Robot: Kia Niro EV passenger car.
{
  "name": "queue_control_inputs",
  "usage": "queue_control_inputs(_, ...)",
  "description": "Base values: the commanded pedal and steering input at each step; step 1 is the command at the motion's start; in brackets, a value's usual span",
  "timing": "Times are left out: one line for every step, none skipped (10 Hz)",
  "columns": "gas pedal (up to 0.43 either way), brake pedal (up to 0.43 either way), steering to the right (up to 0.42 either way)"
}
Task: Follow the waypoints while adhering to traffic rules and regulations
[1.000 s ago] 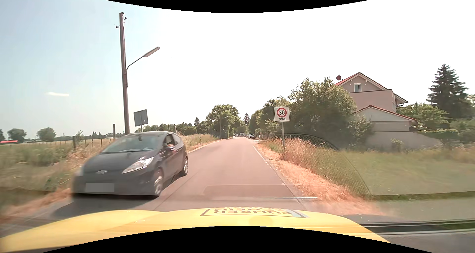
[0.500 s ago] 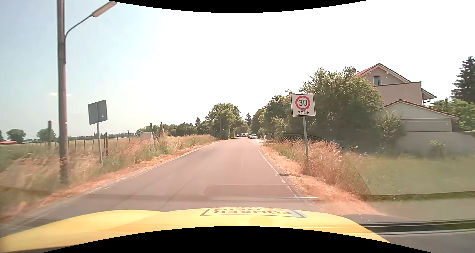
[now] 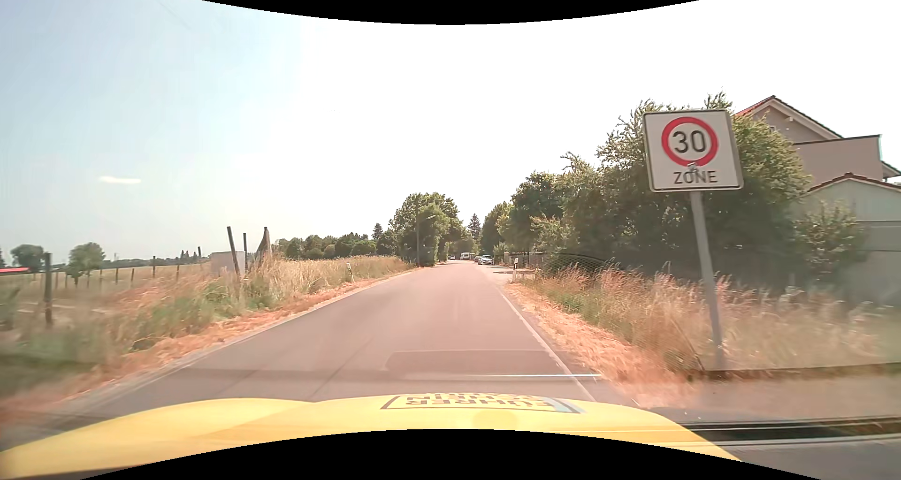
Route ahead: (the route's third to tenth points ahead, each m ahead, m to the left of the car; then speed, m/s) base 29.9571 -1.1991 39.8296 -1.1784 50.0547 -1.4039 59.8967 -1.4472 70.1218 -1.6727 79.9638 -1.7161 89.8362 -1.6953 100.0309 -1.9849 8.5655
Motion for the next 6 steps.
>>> queue_control_inputs(0.098, 0.0, -0.009)
queue_control_inputs(0.098, 0.0, -0.009)
queue_control_inputs(0.098, 0.0, -0.009)
queue_control_inputs(0.098, 0.0, -0.009)
queue_control_inputs(0.098, 0.0, -0.009)
queue_control_inputs(0.098, 0.0, -0.007)
